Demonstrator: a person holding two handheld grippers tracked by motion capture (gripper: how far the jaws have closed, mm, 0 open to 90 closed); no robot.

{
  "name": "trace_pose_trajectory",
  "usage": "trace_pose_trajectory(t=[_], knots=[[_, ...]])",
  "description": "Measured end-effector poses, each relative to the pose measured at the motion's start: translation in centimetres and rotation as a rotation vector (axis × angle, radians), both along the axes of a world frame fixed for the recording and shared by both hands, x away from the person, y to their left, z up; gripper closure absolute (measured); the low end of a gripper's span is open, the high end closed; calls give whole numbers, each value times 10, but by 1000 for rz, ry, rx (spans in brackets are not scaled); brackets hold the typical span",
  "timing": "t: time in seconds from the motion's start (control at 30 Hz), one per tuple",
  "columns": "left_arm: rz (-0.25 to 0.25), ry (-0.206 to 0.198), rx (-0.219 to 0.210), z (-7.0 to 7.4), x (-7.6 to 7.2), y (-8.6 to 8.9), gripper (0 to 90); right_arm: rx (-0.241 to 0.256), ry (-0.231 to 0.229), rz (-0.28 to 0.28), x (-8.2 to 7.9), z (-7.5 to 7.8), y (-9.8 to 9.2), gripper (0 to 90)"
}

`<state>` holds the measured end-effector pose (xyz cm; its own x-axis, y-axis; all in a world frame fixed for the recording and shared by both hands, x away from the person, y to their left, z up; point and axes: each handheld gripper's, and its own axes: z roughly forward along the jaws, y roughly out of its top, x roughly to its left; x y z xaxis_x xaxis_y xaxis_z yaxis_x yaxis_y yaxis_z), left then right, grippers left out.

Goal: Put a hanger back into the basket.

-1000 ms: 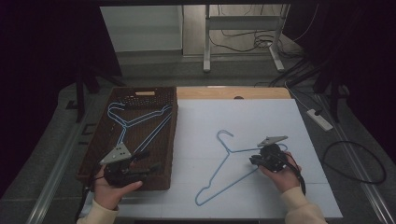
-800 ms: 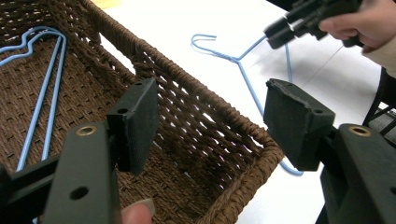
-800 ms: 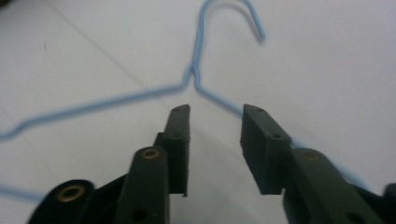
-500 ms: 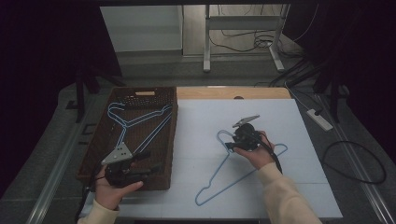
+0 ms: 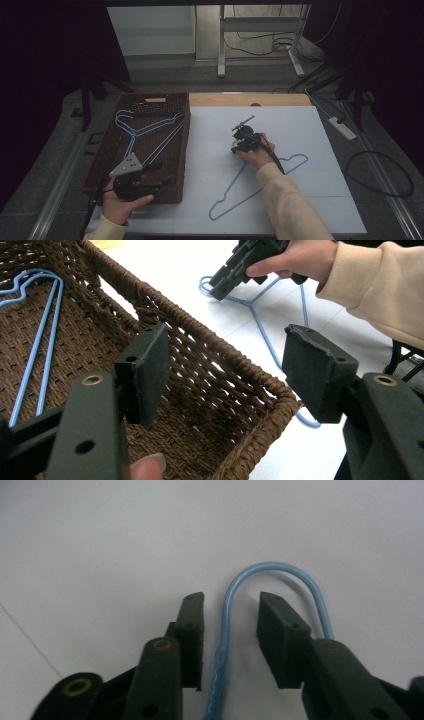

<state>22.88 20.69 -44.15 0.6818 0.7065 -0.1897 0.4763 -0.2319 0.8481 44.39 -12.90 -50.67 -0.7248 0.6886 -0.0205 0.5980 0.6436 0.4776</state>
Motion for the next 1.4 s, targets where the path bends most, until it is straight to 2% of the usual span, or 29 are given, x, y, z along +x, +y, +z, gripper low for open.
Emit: trace_pose_trajectory(t=[0.07,0.13,0.2,0.33,0.4,0.5,0.53,0.6,0.67,0.7,0.9,1.0,1.13,1.2,1.27,1.3,1.4], knots=[[0,0,0,0,0,0,359,-12,0,4,1,0,3,716],[0,-1,0,0,0,-1,360,-22,11,2,1,1,6,832],[-2,-2,2,1,-1,-1,360,-28,16,-16,0,1,8,868],[-6,-3,5,2,-2,-1,360,-25,8,-22,-5,3,8,875],[-7,-4,4,2,-2,-2,361,0,1,-22,-8,6,5,875],[-11,-4,6,3,-2,-4,362,52,-35,-19,-17,16,-3,876],[-11,-4,6,3,-2,-4,361,52,-35,-19,-17,16,-3,876],[-14,-3,6,3,-3,-6,361,113,-73,-11,-27,26,-12,876],[-21,-3,2,4,-3,-8,361,125,-83,-6,-30,29,-14,875],[-28,3,-4,4,-3,-11,362,149,-98,-3,-35,33,-18,875],[-58,2,9,7,-3,-24,359,180,-130,5,-46,44,-25,875],[-68,12,-3,7,-3,-28,359,192,-137,8,-48,46,-27,875],[-88,18,7,8,-1,-39,358,205,-153,12,-52,49,-30,874],[-105,17,30,9,0,-53,356,211,-156,15,-54,51,-30,874],[-133,27,25,9,0,-64,355,212,-158,15,-55,51,-31,874],[-133,27,25,9,0,-64,353,212,-158,15,-55,51,-31,874],[-176,33,60,8,1,-85,350,218,-172,22,-57,52,-33,874]])
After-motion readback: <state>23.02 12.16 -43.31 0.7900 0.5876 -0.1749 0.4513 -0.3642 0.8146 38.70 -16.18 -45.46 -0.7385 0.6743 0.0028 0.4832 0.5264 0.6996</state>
